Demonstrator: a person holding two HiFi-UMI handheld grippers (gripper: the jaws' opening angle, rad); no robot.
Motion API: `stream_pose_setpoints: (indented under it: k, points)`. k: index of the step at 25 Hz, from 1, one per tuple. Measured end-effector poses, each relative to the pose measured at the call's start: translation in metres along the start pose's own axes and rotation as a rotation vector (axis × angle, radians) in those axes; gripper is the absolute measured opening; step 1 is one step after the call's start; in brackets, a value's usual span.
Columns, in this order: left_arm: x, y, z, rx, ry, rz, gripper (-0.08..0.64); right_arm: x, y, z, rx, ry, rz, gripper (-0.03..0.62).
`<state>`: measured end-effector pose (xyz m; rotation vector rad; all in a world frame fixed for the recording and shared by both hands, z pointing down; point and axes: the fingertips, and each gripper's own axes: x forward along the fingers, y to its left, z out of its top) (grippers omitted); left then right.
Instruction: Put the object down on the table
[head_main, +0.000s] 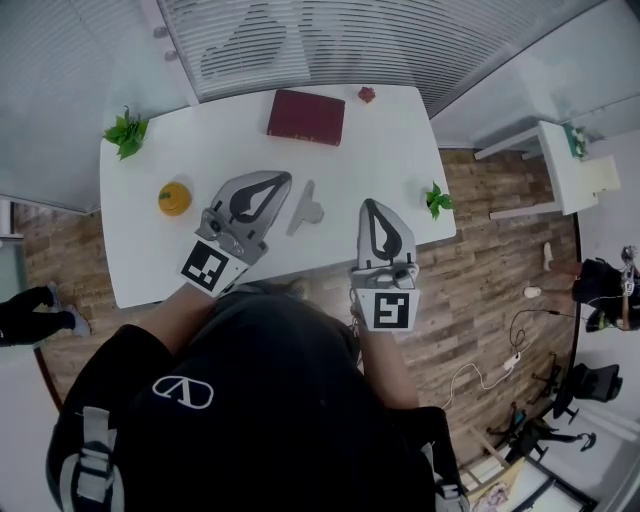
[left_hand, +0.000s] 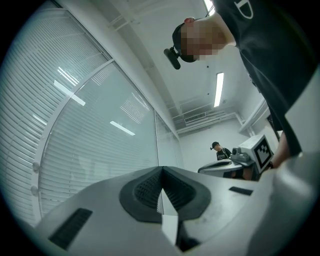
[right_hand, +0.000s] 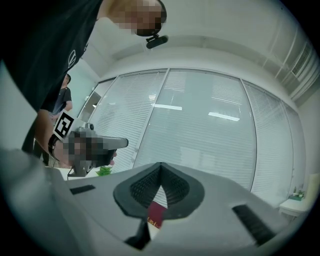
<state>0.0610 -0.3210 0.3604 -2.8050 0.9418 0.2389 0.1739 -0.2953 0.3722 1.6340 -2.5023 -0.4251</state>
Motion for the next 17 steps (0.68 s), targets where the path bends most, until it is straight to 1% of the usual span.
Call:
stream_pose_setpoints:
  k: [4, 10, 14, 17]
  points:
    - [0.0009, -0.0004, 0.0002, 0.013, 0.002, -0.004, 0.005, 0.0021, -0.0022, 0.0004, 0.021, -0.004, -0.002, 0.003]
    - [0.0022, -0.0004, -0.0002, 0.005, 0.005, -0.005, 0.005, 0.0004, -0.0039, -0.0019, 0.029, 0.001, 0.003, 0.003]
    - [0.0032, -0.001, -0.0019, 0.004, 0.009, -0.009, 0.005, 0.0001, -0.0076, -0.0063, 0.068, 0.005, -0.006, 0.003]
    - [0.0028, -0.0016, -0.0023, 0.002, 0.011, -0.011, 0.005, 0.0002, -0.0069, -0.0045, 0.056, -0.004, -0.002, 0.003]
